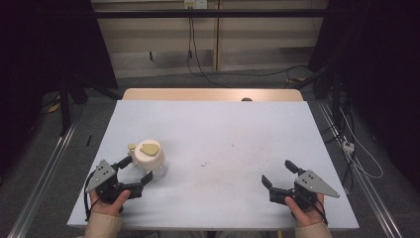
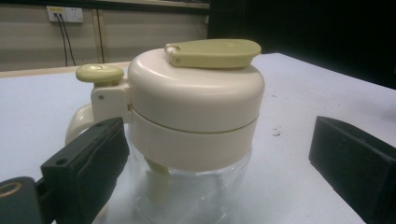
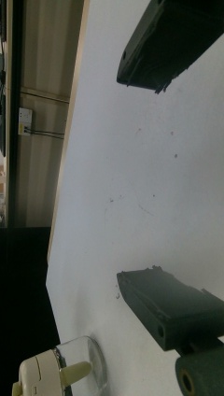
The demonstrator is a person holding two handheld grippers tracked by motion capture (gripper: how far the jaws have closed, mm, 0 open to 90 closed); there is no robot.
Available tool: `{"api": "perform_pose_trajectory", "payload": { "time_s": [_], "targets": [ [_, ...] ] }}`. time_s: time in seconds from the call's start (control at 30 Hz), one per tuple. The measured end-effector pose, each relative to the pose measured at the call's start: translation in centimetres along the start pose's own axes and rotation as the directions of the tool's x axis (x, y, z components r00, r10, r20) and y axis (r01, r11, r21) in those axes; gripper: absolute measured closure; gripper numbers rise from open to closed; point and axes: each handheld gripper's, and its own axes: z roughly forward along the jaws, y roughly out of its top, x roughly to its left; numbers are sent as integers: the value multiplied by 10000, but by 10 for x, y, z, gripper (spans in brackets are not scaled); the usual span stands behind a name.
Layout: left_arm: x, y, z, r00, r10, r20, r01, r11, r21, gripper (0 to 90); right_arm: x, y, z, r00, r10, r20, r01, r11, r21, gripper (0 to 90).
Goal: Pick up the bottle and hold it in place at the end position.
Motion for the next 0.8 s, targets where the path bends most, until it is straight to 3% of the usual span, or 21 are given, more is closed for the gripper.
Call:
{"api": "perform_pose_trajectory", "payload": {
  "time_s": [0.63,0.8],
  "targets": [
    [-1,-2,9,9991,-77,-428,95,9990,434,33,-2,0,0,10000,13,31,-13,10000,-50,45],
    [1,-4,12,9965,-212,-811,262,9978,615,33,1,1,1,10000,-89,-20,89,10000,-24,46]
  ]
}}
